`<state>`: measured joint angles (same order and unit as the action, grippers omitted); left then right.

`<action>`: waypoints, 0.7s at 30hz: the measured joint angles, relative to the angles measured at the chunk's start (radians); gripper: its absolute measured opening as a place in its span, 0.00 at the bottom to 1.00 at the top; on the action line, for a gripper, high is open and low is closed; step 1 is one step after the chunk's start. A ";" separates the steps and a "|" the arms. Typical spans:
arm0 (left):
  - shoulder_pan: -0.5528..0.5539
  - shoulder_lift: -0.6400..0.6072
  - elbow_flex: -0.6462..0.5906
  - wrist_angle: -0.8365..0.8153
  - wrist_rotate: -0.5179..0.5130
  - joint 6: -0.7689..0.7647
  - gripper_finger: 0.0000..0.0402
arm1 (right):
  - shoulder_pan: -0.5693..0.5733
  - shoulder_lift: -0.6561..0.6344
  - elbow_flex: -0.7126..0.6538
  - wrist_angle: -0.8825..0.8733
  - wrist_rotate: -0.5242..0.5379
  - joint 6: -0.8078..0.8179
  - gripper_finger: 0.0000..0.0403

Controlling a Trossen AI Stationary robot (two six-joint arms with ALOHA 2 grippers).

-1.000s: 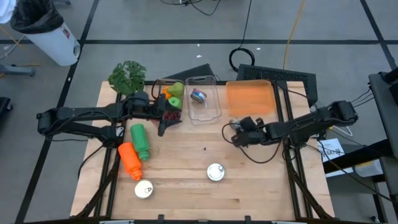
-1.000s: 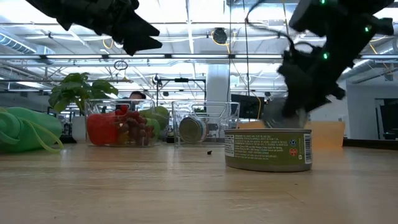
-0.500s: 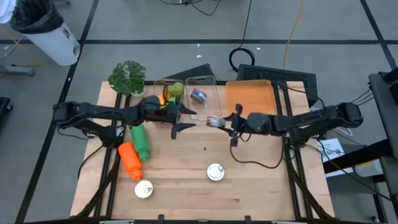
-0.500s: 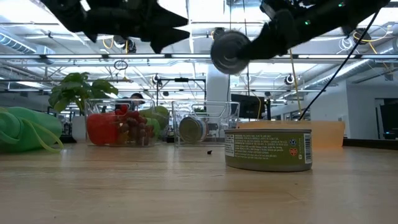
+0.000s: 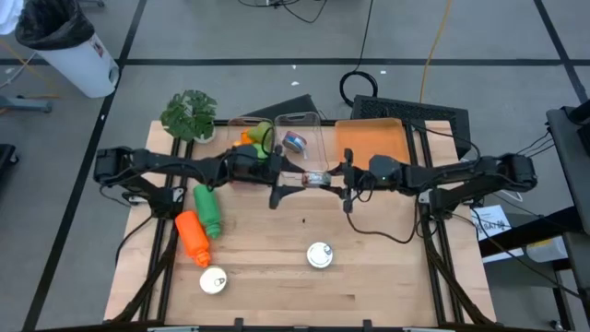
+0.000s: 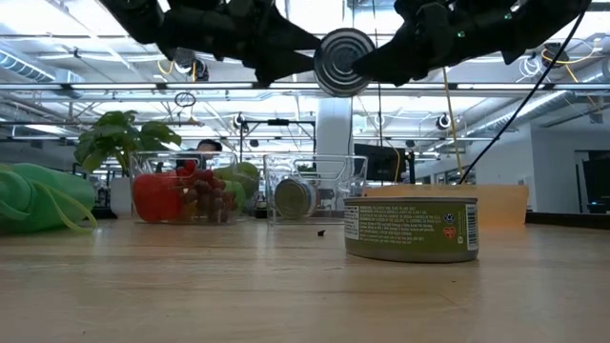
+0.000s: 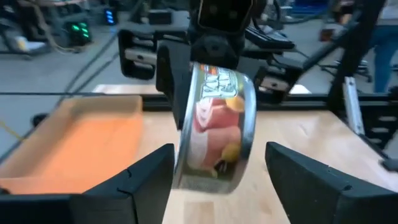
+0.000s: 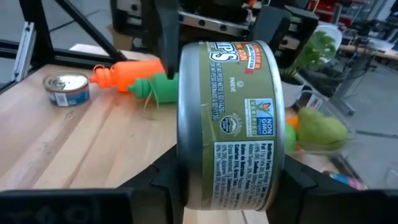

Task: Pick & Place Food Item
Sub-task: Put the right green tuna can into the right transparent bin

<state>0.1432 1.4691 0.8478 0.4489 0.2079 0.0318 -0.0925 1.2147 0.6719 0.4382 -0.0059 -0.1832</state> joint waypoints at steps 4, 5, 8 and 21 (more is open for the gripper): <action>-0.015 -0.001 0.010 0.007 -0.073 0.012 0.73 | 0.000 0.019 0.000 0.031 -0.024 -0.005 0.35; -0.016 -0.001 0.010 0.012 -0.070 0.017 0.74 | 0.000 0.028 0.000 0.056 -0.036 -0.004 0.35; -0.017 -0.001 0.011 0.016 -0.046 0.042 0.77 | 0.000 0.058 0.000 0.115 -0.052 -0.004 0.35; -0.011 -0.001 0.011 0.003 -0.068 0.076 0.54 | 0.000 0.116 0.000 0.224 -0.047 0.026 0.35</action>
<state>0.1326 1.4681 0.8585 0.4515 0.1402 0.1074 -0.0925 1.3308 0.6720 0.6621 -0.0528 -0.1574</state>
